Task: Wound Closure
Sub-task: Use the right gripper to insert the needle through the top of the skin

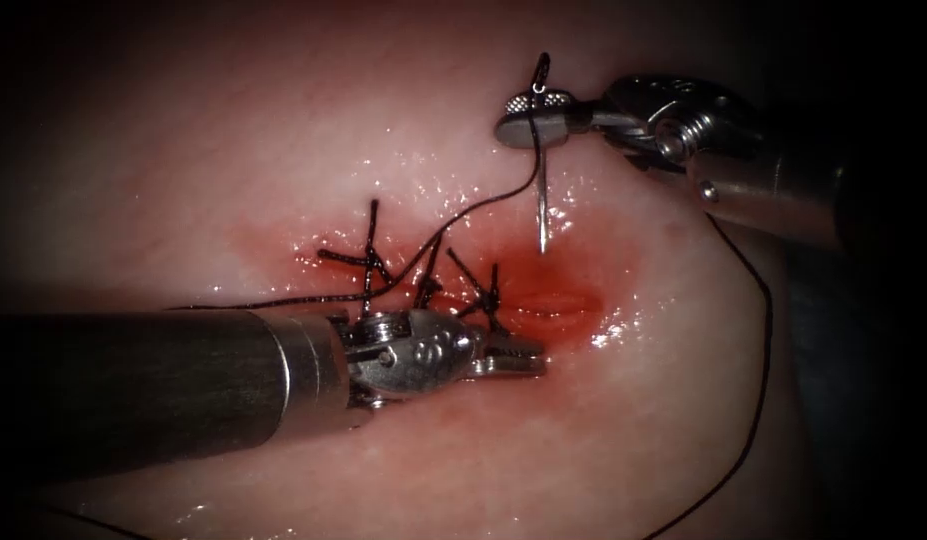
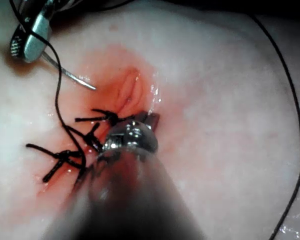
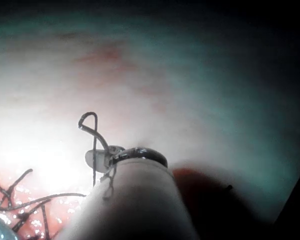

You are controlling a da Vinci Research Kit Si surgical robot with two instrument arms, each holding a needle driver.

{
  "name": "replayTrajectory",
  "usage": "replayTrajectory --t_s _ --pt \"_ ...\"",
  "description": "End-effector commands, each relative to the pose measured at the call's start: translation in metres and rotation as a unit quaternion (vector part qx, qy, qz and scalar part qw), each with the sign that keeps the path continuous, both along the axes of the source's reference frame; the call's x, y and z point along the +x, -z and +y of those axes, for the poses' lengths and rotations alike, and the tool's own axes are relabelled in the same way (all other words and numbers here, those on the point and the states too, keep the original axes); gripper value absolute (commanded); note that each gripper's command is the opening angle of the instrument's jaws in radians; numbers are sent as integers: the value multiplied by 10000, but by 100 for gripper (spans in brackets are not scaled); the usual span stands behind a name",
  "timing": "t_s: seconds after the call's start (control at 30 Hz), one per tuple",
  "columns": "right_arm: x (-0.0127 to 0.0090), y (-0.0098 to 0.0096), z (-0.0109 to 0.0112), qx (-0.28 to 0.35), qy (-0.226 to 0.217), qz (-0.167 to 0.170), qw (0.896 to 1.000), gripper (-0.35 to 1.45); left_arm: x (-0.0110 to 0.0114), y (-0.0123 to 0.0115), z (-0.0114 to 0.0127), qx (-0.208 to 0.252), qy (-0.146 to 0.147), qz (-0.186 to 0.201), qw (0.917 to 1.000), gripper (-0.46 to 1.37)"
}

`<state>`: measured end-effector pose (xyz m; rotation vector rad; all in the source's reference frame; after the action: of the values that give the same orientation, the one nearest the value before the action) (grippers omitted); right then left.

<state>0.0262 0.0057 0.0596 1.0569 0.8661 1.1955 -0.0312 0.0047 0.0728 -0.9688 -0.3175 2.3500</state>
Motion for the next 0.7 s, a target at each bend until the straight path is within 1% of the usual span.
replayTrajectory --t_s 0.03,0.13,0.17,0.33,0.43,0.5,0.6,0.63,0.67,0.7 --pt "0 0 3 130 -21 -22 9999 -35 0 0 0 4 -9 -6 10000 -8" --pt "1 -1 -3 636 -71 -10 9980 -35 0 3 1 0 -36 -16 10000 -9" --pt "1 -2 -6 906 -85 9 9958 -35 0 3 1 -18 -56 -16 10000 -9" --pt "4 -2 -12 1255 -108 187 9919 -35 -1 5 2 -31 -76 -17 10000 -10" --pt "7 1 -19 1487 -111 334 9883 -35 0 6 4 -51 -86 -9 9999 -11" --pt "8 3 -24 1598 -93 373 9864 -35 0 7 5 -48 -85 11 10000 -12" --pt "13 7 -34 1927 -107 568 9796 -35 -1 8 8 -45 -72 20 10000 -12" --pt "14 8 -35 1928 -102 586 9794 -35 -1 8 8 -43 -71 20 10000 -12" --pt "17 9 -39 2050 -97 677 9764 -35 -1 8 9 -62 -89 22 9999 -13" --pt "18 10 -40 2081 -85 691 9756 -35 -1 8 9 -62 -89 22 9999 -12"
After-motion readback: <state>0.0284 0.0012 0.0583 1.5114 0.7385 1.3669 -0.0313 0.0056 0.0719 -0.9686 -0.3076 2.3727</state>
